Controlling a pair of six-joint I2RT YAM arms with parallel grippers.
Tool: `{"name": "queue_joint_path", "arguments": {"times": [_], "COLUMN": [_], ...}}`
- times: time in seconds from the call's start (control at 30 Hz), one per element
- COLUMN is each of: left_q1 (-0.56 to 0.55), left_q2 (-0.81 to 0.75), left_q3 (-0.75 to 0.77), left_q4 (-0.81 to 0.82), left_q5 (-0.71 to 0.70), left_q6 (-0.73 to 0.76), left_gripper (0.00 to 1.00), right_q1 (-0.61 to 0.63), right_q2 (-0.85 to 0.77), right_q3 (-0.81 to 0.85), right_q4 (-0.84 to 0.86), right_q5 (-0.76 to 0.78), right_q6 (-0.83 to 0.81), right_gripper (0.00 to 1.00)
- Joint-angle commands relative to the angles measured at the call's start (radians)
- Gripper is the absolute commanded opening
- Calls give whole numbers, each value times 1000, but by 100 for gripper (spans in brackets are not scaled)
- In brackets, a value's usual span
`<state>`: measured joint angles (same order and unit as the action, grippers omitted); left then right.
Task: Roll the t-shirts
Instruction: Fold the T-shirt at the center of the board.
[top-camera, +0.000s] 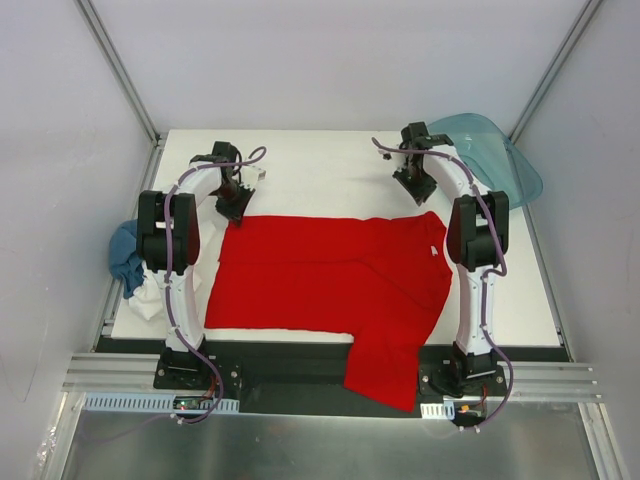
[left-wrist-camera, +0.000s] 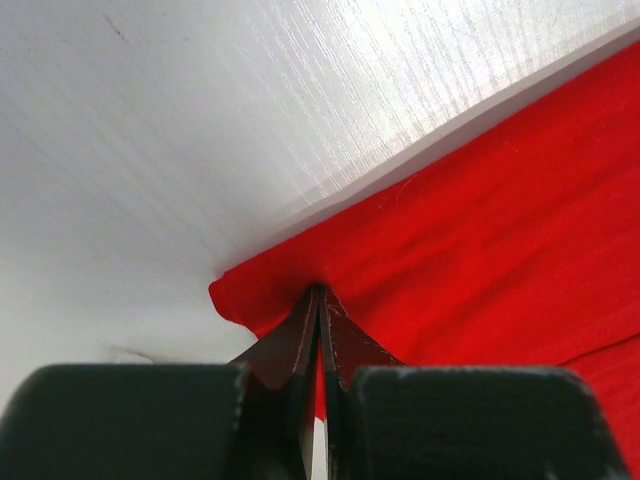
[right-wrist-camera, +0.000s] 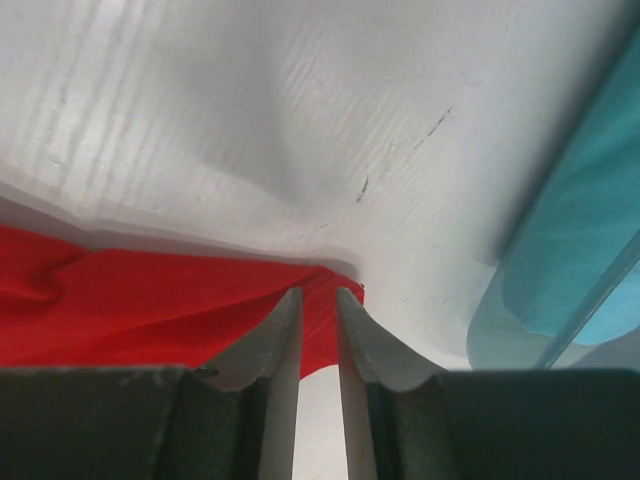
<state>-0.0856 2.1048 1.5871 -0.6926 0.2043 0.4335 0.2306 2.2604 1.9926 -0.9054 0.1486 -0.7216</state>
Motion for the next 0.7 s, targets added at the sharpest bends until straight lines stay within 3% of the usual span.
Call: {"name": "queue_joint_path", "arguments": {"times": [0.0, 0.17, 0.4, 0.67], "left_q1": [-5, -5, -5, -5], "left_q2": [-2, 7, 12, 15], "left_q3": [-30, -24, -21, -21], "left_q4": [-56, -56, -56, -58], "left_q5": [-22, -22, -17, -19], "left_q6": [-15, -16, -16, -15], "left_gripper": [0, 0, 0, 0], "right_q1": [-8, -8, 24, 39], "right_q2": [8, 10, -25, 19], "right_q3": [-8, -17, -31, -54], "right_q4": [-52, -78, -43, -64], "right_q5": [100, 88, 80, 147], "right_q6": [-22, -26, -50, -91], "right_gripper": [22, 21, 29, 25]}}
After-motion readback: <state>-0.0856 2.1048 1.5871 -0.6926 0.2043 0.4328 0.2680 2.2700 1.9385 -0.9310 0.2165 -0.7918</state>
